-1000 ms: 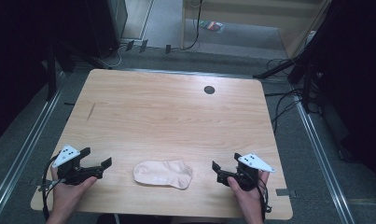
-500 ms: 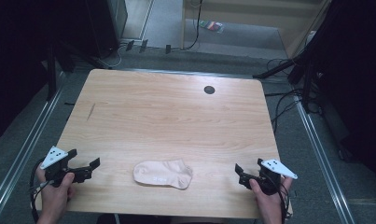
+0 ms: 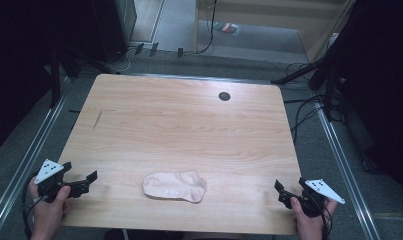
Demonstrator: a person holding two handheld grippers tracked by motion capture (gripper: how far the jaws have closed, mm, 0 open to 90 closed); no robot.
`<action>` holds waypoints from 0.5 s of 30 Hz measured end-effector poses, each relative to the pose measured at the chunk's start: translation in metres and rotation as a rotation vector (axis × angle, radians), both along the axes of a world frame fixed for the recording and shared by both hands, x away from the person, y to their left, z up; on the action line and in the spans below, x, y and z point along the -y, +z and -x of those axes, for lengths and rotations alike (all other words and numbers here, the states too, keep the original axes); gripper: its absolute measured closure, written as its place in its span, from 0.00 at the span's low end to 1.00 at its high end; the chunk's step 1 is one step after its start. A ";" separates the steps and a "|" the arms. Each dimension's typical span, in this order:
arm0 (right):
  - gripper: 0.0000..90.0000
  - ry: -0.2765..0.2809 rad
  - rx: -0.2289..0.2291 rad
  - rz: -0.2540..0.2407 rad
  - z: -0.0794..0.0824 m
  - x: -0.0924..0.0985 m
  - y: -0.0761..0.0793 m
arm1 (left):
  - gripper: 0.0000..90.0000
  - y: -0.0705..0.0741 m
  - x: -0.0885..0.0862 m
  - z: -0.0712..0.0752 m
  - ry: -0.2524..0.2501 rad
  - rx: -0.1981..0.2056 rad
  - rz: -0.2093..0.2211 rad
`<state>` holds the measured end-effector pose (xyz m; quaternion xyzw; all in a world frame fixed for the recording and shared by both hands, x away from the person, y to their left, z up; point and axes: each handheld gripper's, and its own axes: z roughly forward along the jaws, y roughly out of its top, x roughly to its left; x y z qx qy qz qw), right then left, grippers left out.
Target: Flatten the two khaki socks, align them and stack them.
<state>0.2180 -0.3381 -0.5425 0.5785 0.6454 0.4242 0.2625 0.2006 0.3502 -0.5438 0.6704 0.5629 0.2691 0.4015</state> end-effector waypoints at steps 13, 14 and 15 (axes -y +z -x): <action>0.14 -0.087 -0.003 -0.084 0.009 0.032 -0.005 | 0.00 -0.005 -0.015 -0.002 0.064 0.014 -0.031; 0.14 -0.089 -0.006 -0.085 0.009 0.031 -0.005 | 0.00 -0.006 -0.015 -0.003 0.069 0.016 -0.028; 0.14 -0.082 -0.007 -0.078 0.008 0.030 -0.005 | 0.00 -0.006 -0.016 -0.003 0.071 0.015 -0.024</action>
